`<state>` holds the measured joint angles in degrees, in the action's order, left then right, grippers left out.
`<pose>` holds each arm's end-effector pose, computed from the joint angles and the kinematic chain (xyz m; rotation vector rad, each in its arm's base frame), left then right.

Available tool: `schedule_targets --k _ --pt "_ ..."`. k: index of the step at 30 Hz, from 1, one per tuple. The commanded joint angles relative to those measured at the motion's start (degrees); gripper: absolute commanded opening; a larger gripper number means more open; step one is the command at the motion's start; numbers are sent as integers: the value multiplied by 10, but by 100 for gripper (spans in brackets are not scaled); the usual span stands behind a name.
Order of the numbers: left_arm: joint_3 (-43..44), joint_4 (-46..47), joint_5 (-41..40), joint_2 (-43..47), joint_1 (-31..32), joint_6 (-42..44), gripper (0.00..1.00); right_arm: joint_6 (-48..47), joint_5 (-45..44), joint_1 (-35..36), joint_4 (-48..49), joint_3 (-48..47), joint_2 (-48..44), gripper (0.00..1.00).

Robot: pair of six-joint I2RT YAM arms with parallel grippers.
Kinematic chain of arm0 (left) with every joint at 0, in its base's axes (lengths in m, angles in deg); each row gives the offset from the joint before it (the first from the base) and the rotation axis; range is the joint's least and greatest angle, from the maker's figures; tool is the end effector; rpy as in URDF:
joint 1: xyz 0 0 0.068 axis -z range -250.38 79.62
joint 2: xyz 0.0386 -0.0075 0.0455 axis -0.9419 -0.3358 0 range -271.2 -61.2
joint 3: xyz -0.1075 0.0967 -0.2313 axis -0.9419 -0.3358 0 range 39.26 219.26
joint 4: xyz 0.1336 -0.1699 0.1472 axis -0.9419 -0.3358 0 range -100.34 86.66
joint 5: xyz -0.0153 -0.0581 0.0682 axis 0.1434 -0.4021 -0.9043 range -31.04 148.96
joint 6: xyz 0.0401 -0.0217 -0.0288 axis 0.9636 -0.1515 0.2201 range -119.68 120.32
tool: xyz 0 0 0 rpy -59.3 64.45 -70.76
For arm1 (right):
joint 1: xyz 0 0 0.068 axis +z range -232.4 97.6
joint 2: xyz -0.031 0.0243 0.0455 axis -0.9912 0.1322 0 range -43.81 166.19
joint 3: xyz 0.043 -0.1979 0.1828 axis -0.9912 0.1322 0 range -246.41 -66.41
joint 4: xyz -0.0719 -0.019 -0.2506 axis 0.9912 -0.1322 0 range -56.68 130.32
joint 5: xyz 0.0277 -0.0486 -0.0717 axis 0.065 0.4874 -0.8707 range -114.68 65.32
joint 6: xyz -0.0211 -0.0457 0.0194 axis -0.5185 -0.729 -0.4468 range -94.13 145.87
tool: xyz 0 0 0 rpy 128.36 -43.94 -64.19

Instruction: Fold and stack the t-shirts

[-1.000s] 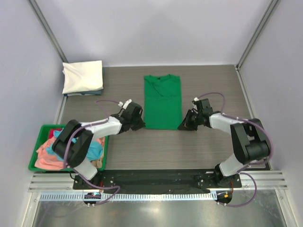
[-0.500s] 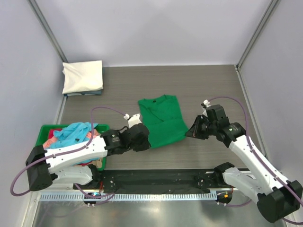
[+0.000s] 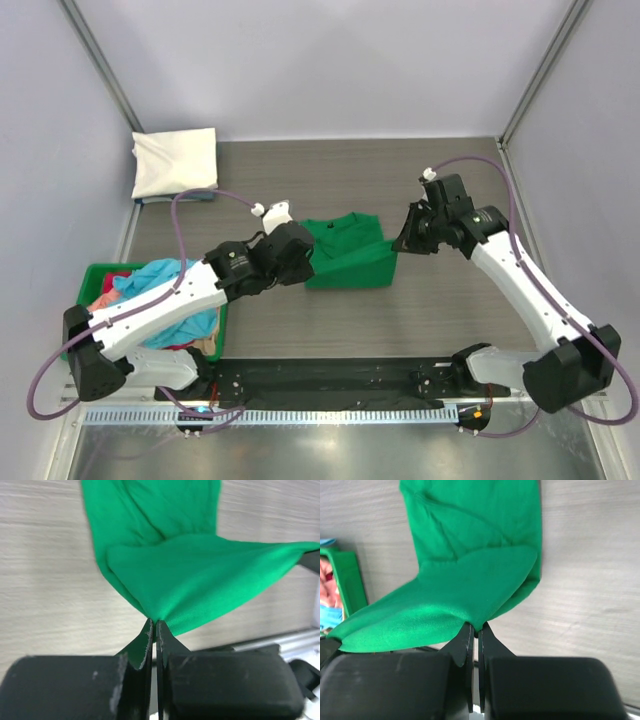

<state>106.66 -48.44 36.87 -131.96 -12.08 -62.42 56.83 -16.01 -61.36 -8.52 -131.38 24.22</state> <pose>0.1438 -0.2075 0.3282 -0.2710 2.3948 -0.5625 0.2187 0.0899 0.3193 0.1541 2.5479 0.5599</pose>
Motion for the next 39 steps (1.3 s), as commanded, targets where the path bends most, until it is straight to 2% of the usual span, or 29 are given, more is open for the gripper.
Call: schedule_targets --k 1,6,14,26,34,35,36,37,38,39 --pt "16 -22 -5 -15 -45 54 0 -33 -23 -21 16 -47 45 1" --pt "22 18 57 -39 -137 96 0 -46 -11 -43 33 -110 118 1" --pt "77 51 124 -117 -229 147 0 -42 -15 -64 80 -169 213 1" --pt "138 87 203 -266 -314 182 0 -37 -14 -69 96 -263 349 1" --pt "187 92 234 -353 -345 191 1 -40 0 -76 102 -338 458 1" --pt "205 95 239 -362 -353 197 3 -37 0 -80 99 -364 483 11" --pt "219 99 250 -392 -358 205 10 -35 0 -83 96 -377 496 22" --pt "240 97 266 -408 -365 215 35 -33 0 -86 93 -388 507 37" --pt "278 97 284 -428 -379 226 47 -30 -9 -93 88 -415 516 58" --pt "301 91 309 -455 -384 241 53 -30 -17 -95 80 -431 532 66"
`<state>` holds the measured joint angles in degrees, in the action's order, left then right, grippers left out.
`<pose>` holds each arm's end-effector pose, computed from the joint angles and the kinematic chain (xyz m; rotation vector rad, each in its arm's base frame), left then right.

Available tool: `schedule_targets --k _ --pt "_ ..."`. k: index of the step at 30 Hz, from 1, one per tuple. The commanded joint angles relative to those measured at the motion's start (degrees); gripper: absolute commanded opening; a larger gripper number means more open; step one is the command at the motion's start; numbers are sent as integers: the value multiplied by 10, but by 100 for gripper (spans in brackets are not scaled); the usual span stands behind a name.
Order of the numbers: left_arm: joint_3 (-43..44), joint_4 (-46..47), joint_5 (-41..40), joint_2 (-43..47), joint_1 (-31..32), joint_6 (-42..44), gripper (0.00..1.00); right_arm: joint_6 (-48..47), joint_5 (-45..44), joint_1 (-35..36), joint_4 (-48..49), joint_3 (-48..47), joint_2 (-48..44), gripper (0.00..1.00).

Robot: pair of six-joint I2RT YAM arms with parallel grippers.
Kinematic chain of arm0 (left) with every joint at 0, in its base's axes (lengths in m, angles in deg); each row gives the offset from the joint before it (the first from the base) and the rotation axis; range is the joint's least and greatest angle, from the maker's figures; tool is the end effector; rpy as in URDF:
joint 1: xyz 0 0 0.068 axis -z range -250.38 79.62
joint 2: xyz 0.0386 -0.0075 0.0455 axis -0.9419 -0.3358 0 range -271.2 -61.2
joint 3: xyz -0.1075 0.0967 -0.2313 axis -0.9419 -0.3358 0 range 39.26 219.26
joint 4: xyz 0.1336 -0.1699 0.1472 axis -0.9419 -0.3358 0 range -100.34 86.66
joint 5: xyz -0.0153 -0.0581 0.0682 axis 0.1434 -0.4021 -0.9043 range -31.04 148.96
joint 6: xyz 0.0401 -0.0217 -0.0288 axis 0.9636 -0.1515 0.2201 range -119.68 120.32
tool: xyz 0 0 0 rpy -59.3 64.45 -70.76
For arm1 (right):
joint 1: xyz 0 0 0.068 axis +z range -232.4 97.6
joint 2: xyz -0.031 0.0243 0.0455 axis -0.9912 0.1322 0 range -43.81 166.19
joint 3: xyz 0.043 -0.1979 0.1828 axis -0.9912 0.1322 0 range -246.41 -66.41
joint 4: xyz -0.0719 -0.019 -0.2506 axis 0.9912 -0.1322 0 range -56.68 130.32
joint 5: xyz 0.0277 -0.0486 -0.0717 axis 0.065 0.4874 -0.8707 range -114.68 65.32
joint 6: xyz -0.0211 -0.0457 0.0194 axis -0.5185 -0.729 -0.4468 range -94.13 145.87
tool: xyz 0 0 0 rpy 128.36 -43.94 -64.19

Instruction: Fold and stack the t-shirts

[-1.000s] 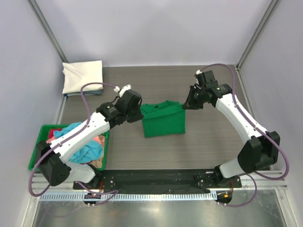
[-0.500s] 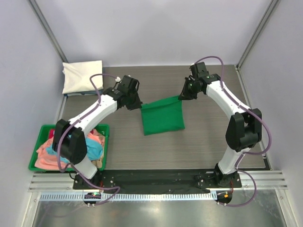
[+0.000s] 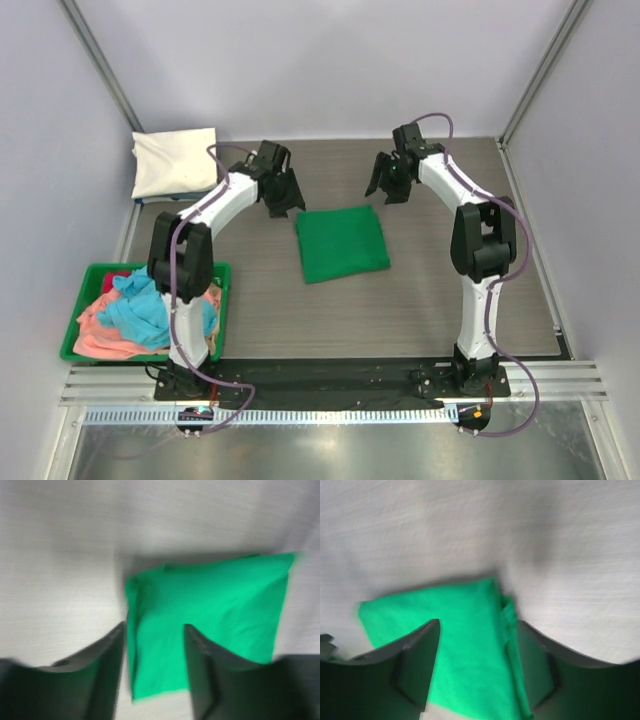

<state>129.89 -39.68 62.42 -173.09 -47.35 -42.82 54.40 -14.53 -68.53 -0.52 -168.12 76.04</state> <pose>0.3923 -0.1692 0.2330 -0.4412 2.6211 -0.4887 0.4442 0.1162 0.2298 0.2742 2.6449 0.4867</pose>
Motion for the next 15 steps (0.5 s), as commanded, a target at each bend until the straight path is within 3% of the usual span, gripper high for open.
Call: schedule_targets --k 1,4,7,11,15 --pt "86 -20 58 -53 -37 47 60 -8 -37 -26 -12 -75 19 71" --pt "76 -2 51 -22 -43 56 68 -20 -66 -34 -22 -85 -2 75" --pt "-44 98 68 41 -43 47 72 -17 -75 -32 -9 -26 -66 74" --pt "-183 241 127 84 -42 16 75 -1 -25 -24 64 149 -167 74" --pt "-243 344 167 67 -34 -9 82 -8 0 -24 79 227 -218 74"
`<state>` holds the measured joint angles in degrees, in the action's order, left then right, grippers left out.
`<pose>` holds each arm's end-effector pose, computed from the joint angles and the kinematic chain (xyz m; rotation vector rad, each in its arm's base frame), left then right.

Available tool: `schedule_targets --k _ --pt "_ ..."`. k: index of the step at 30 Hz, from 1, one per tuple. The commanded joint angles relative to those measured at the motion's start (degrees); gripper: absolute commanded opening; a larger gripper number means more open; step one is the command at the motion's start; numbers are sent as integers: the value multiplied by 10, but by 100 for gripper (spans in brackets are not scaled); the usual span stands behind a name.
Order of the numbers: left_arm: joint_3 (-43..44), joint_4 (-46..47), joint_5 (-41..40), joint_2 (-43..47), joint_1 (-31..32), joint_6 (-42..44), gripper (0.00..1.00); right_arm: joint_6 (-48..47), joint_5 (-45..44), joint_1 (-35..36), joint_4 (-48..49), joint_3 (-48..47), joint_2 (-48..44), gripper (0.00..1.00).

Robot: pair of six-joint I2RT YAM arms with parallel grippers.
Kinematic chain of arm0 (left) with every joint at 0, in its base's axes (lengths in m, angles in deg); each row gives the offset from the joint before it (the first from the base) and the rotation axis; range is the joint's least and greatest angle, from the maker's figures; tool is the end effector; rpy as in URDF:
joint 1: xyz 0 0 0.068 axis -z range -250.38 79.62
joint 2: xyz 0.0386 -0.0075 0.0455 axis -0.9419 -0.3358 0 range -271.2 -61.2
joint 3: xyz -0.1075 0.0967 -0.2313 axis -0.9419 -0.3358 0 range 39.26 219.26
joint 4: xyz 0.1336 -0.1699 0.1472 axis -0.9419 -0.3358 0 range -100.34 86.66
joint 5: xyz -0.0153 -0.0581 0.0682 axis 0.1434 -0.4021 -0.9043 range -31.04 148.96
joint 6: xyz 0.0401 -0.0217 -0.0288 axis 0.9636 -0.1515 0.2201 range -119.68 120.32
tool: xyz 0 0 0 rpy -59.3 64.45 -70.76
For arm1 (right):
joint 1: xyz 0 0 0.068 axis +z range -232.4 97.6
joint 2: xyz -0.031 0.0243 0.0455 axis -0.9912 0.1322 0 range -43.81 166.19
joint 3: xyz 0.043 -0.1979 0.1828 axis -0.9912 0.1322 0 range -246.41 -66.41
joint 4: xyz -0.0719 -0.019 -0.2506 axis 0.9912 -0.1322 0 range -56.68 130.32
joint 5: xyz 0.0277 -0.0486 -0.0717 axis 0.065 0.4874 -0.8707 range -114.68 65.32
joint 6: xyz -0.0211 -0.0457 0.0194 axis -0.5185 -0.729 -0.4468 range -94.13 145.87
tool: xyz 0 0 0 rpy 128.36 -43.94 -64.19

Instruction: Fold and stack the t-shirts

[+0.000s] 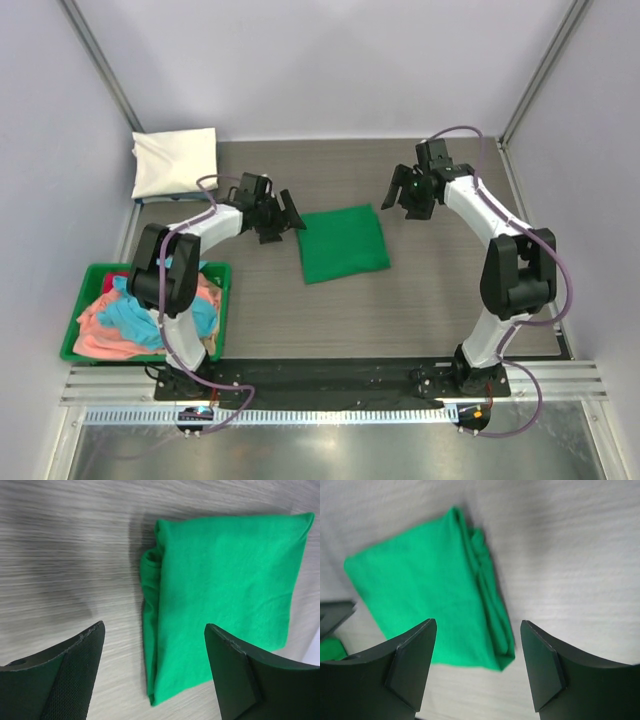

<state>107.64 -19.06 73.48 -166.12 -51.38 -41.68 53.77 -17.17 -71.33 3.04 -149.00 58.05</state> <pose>0.3629 -0.1345 0.1851 -0.4079 2.5724 -0.7369 0.3775 0.0787 0.2565 0.3300 2.5818 0.4217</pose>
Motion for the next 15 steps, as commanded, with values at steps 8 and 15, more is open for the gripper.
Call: schedule_targets --k 8,15 --pt "-31 163 -12 -62 17 -73 71 -14 50 4 43 90 -91 74" --pt "2 130 -49 -100 19 -108 65 -4 80 4 53 119 -127 73"
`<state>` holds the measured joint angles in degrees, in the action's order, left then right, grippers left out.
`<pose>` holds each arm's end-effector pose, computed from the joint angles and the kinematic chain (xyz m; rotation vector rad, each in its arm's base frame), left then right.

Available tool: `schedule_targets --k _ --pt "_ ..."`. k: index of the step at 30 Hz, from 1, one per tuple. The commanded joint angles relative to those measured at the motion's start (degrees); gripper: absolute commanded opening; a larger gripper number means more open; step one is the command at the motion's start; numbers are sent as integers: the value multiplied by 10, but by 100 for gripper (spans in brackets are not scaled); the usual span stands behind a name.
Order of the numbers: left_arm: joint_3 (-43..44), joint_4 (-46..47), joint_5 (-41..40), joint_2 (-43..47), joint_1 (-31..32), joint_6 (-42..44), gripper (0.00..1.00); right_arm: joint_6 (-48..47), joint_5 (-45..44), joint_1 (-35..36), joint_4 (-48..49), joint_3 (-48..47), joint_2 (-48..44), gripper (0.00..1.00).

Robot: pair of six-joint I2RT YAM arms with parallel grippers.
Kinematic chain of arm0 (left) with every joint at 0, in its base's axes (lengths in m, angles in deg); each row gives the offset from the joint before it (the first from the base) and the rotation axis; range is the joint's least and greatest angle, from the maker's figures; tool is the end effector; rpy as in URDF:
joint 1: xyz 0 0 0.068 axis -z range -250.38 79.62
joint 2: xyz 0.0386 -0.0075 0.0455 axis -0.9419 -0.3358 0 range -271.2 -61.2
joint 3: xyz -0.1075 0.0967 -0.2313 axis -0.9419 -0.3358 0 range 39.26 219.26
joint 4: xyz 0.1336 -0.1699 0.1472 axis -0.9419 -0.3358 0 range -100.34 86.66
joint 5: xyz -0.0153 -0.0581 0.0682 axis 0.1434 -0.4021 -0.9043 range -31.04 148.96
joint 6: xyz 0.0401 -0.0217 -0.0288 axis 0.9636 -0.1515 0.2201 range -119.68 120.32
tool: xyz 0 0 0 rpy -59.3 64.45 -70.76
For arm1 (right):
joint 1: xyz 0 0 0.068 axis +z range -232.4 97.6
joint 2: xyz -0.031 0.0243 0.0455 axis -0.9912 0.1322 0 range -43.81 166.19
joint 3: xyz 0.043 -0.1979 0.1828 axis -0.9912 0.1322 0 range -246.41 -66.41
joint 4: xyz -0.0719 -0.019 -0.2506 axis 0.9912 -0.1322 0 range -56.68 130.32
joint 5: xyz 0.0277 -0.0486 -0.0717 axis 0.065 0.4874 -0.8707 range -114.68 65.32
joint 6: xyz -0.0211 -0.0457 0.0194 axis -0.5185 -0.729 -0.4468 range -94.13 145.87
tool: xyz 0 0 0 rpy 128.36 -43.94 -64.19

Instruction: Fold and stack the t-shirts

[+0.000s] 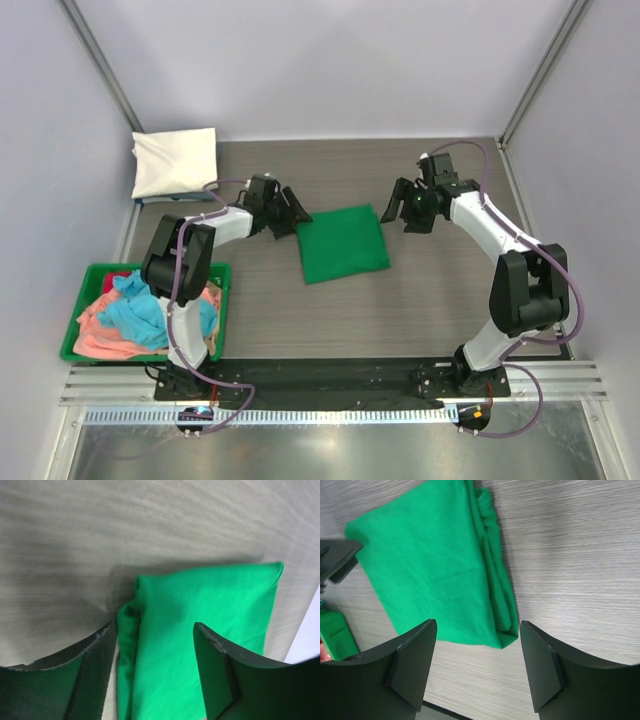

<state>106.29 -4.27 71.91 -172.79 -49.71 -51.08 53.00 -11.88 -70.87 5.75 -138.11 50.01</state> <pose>0.3808 -0.1523 0.1522 -0.5535 2.4542 -0.8355 0.3383 0.0771 0.2494 0.2679 2.6025 0.5356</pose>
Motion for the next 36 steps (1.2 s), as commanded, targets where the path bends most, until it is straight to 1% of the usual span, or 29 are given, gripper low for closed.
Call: schedule_targets --k 1,2,4,5,7,8,10,11,13,16,17,18,20,21,23,30,34,36 --pt "18 -19 -30 -42 4 -14 63 5 30 0 29 23 -52 73" --pt "21 -18 -29 -46 6 -14 58 6 33 0 33 31 -57 73" --pt "31 -18 -28 -56 14 -11 53 11 42 0 43 53 -71 73" --pt "35 -19 -29 -58 17 -9 51 13 46 0 47 60 -74 73" --pt "39 -18 -31 -62 25 -3 49 15 57 0 54 80 -86 73" --pt "39 -18 -32 -60 27 -1 40 16 60 0 56 87 -89 73" --pt "36 -8 -29 -52 27 6 26 16 64 0 60 103 -100 73" --pt "36 -7 -33 -40 26 12 12 16 65 0 60 110 -104 73" --pt "42 -13 -38 -26 20 32 0 14 74 0 66 126 -110 73" --pt "70 -61 -37 -2 2 62 0 14 84 0 68 144 -124 73" --pt "96 -78 -35 1 -4 87 0 17 87 0 70 148 -134 72" --pt "107 -108 -33 8 -16 103 0 19 90 0 74 153 -138 73" --pt "129 -136 -33 15 -30 132 0 22 100 0 78 162 -148 72" --pt "150 -163 -32 23 -45 164 0 27 105 0 83 164 -158 73" --pt "167 -198 -35 32 -60 189 0 27 112 0 84 167 -162 72" --pt "270 -296 -35 53 -132 285 0 26 125 0 86 169 -173 72" --pt "337 -341 -39 55 -149 355 0 28 128 0 94 178 -180 73" --pt "357 -362 -51 53 -155 373 0 29 130 1 96 181 -178 72"
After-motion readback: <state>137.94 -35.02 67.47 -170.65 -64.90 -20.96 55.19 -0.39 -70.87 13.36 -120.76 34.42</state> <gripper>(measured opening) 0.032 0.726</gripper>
